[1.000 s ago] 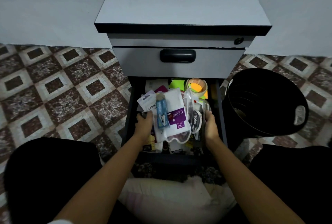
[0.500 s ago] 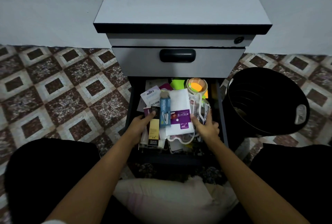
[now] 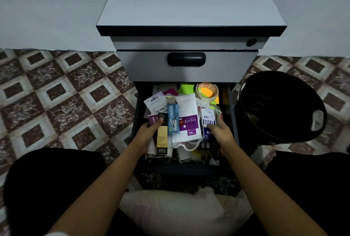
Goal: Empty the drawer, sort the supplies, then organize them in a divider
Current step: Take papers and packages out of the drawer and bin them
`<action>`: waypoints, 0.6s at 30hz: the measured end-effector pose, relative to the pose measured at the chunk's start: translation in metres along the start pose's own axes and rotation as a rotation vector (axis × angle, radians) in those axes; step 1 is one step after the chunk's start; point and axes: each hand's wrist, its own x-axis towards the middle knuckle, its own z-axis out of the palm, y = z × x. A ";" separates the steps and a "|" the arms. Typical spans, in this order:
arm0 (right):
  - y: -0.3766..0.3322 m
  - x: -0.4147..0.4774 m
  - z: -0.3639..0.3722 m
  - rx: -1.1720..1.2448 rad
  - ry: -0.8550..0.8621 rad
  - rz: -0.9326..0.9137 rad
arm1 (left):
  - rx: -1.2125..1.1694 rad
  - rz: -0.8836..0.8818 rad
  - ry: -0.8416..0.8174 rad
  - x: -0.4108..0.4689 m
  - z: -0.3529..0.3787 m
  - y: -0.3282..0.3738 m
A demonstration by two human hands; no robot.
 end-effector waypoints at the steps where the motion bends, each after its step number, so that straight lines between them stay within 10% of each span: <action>1: -0.001 -0.003 -0.001 -0.040 -0.011 0.003 | 0.002 0.005 0.001 0.001 -0.001 0.000; 12: -0.002 0.004 0.006 -0.442 0.009 0.145 | 0.090 0.055 -0.034 0.004 -0.008 0.002; 18: -0.004 0.007 0.001 -0.198 0.019 0.113 | 0.087 0.084 -0.083 0.005 -0.004 0.005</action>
